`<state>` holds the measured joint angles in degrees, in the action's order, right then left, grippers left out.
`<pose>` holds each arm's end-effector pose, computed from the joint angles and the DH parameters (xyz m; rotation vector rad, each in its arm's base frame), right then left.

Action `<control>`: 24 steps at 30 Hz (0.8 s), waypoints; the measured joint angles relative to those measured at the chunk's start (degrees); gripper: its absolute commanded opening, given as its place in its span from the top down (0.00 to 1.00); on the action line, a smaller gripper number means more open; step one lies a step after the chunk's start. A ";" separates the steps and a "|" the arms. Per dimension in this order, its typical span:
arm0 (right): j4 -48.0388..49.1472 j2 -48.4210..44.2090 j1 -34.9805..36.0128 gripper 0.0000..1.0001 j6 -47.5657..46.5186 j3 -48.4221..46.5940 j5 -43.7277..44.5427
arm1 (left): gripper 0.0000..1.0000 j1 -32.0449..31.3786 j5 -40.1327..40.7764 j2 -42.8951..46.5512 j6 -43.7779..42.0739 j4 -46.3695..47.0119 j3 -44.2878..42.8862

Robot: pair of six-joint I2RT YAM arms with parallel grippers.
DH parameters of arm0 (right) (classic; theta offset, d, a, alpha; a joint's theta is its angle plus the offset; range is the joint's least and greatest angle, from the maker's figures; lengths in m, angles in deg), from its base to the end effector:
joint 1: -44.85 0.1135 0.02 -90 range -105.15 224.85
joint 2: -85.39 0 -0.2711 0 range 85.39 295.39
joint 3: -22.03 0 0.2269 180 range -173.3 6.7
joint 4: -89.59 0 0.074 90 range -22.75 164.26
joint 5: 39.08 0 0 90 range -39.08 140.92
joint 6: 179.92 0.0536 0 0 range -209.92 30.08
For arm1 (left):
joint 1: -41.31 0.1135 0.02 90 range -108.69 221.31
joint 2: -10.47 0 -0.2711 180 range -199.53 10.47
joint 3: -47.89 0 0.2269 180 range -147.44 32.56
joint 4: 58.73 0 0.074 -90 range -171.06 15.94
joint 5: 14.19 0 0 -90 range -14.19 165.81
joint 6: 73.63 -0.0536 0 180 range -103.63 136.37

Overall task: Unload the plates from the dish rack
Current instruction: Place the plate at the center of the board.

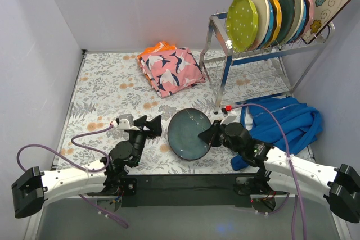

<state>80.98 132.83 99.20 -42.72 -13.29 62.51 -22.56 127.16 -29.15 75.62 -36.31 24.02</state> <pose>0.1118 0.1374 0.2208 0.0156 2.0549 0.9654 0.0976 -0.1039 0.2373 -0.7013 1.4334 -1.0659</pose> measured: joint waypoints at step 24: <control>37.48 30.86 -7.85 0.99 19.06 1.79 0.96 | 0.32 0.00 -1.11 -3.58 -2.05 6.34 1.40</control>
<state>118.46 163.70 91.35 -23.66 -11.50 63.48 -22.56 126.05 -32.73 73.56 -29.97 25.42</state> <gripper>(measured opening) 0.178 0.684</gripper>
